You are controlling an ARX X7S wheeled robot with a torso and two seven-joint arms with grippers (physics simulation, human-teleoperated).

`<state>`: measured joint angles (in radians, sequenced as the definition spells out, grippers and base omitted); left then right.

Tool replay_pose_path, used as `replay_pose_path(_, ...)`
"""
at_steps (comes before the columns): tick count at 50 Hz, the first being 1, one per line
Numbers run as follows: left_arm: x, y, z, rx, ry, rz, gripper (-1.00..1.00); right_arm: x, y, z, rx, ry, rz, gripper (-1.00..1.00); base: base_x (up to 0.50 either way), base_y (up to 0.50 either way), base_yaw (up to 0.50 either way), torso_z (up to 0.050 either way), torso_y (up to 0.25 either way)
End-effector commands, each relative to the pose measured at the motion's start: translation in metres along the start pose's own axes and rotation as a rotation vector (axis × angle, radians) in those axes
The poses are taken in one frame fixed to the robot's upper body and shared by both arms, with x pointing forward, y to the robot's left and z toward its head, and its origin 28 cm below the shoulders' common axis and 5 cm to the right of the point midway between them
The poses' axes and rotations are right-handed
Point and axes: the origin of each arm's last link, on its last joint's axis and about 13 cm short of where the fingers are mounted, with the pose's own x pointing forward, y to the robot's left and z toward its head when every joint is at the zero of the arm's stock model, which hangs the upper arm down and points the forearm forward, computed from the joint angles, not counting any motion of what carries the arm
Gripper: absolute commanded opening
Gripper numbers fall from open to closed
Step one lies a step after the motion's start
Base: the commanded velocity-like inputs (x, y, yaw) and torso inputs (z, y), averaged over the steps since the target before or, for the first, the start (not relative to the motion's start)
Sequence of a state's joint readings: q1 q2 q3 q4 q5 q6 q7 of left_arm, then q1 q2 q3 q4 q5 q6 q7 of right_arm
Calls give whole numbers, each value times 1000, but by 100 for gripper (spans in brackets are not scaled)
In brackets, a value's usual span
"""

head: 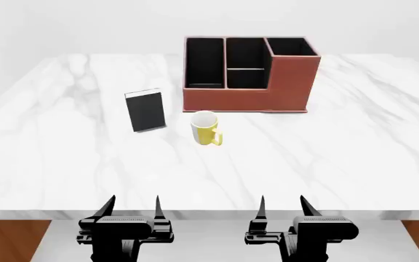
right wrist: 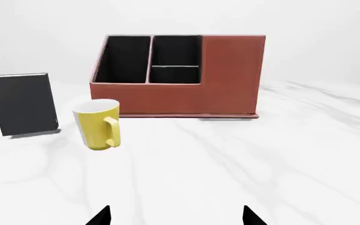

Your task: Pick up the yellow and white mug and place it to the right of the caddy.

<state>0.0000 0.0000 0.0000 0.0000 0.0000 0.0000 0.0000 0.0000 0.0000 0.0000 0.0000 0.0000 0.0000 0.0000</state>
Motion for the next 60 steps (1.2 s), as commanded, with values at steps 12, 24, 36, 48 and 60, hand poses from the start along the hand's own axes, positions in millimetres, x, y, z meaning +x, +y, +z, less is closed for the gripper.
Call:
replay_pose_path(12, -5, 3, 20, 1, -16, 31, 100, 4, -5, 21, -1, 78, -28, 100, 0, 0, 0, 0, 0)
replay_pose_path(24, -3, 1, 67, 79, -51, 49, 100, 16, -16, 73, -58, 32, -49, 100, 0, 0, 0, 0, 0)
replay_pose_path(36, -1, 0, 98, 144, -87, 42, 100, 24, -23, 99, -69, 10, -54, 100, 0, 0, 0, 0, 0)
replay_pose_path(48, 0, -1, 95, 148, -80, 32, 100, 25, -22, 96, -68, 18, -39, 100, 54, -229, 0, 0, 0)
replay_pose_path(60, -2, 0, 94, 141, -79, 35, 100, 26, -22, 96, -74, 14, -36, 100, 462, -205, 0, 0, 0)
